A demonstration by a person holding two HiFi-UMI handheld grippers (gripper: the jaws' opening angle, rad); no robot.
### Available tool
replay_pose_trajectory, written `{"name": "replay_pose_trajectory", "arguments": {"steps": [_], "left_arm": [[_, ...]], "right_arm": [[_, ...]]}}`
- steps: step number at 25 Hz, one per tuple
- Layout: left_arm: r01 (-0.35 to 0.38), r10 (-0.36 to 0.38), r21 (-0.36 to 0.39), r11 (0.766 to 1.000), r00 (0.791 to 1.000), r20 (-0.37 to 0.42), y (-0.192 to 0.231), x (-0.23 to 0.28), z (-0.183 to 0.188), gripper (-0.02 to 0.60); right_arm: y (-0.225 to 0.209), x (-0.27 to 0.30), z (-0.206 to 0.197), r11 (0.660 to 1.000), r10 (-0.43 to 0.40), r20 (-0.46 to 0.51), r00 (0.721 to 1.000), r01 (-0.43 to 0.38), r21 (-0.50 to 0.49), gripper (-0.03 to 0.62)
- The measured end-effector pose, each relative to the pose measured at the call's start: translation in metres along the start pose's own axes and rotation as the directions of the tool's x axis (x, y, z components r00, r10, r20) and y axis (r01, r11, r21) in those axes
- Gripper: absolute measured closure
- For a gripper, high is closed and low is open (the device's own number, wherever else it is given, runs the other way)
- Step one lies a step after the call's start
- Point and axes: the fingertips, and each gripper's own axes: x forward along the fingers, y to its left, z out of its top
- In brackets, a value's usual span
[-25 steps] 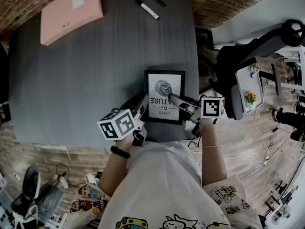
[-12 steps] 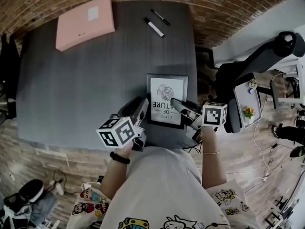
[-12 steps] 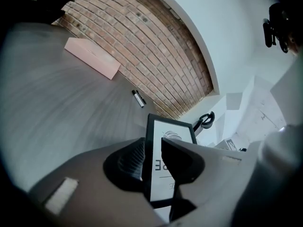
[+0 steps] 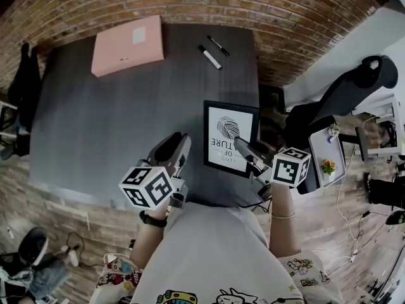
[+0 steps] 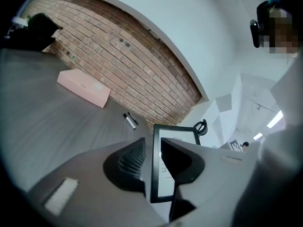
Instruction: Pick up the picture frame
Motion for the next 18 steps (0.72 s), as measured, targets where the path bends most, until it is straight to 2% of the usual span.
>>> {"name": "replay_pose_trajectory", "arguments": {"steps": [5,9,13,18], "left_arm": [[-0.022,0.017,0.141,0.990,0.999,0.035,-0.019,-0.013,0.020,0.472],[-0.057,0.042,0.259,0.964,0.997,0.062,-0.029,-0.023,0.031,0.477],[-0.098,0.071,0.375,0.922,0.994,0.087,-0.039,-0.031,0.037,0.483],[-0.160,0.110,0.508,0.846,0.986,0.128,-0.049,-0.037,0.046,0.489]], "right_arm": [[0.020,-0.016,0.021,0.985,-0.051,0.043,0.998,0.057,-0.160,0.582],[0.036,-0.028,0.036,0.949,-0.104,0.101,0.989,0.129,-0.288,0.582],[0.047,-0.042,0.046,0.889,-0.168,0.169,0.971,0.223,-0.400,0.582],[0.048,-0.059,0.053,0.812,-0.235,0.250,0.939,0.332,-0.480,0.582]]}}
